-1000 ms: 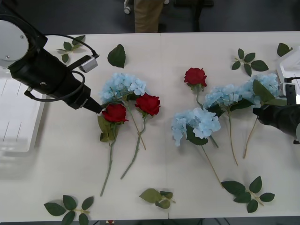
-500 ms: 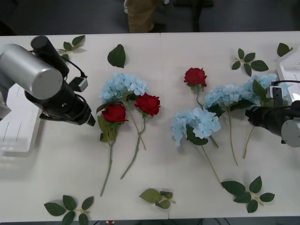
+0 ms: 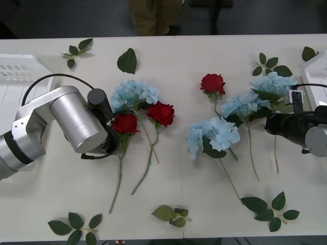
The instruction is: Place the red flowers into the right box and the blue flowers into the left box. If a person shows an open palm, hand one flower to the person first, then continue sorting.
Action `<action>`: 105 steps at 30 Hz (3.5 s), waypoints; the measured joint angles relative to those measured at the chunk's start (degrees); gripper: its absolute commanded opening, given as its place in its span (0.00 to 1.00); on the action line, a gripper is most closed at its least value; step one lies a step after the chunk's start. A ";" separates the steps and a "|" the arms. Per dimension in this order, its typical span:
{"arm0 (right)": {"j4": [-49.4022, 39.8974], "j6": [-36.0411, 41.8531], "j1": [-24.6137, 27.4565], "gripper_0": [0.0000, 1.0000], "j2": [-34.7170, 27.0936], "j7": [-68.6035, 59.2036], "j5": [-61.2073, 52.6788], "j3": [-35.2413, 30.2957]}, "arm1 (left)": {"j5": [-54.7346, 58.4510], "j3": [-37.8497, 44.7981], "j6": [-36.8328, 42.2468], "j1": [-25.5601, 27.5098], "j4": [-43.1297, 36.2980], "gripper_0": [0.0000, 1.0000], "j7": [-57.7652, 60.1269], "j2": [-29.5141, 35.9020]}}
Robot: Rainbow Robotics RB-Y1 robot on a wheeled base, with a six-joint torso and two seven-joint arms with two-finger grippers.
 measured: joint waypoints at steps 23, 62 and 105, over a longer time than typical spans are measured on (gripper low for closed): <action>-17.63 5.31 -3.22 0.00 6.52 27.74 -58.02 -4.76 | -8.51 -11.31 -10.92 0.00 3.18 1.00 6.01 -2.73; -16.21 -14.52 -9.27 0.00 7.49 28.37 -63.05 15.13 | -8.48 -0.43 -1.80 0.00 2.02 0.01 -10.03 -0.81; 8.54 18.93 -6.45 0.02 5.52 31.80 -15.23 -16.14 | 86.37 18.30 -56.38 5.76 8.19 0.00 -110.59 -8.66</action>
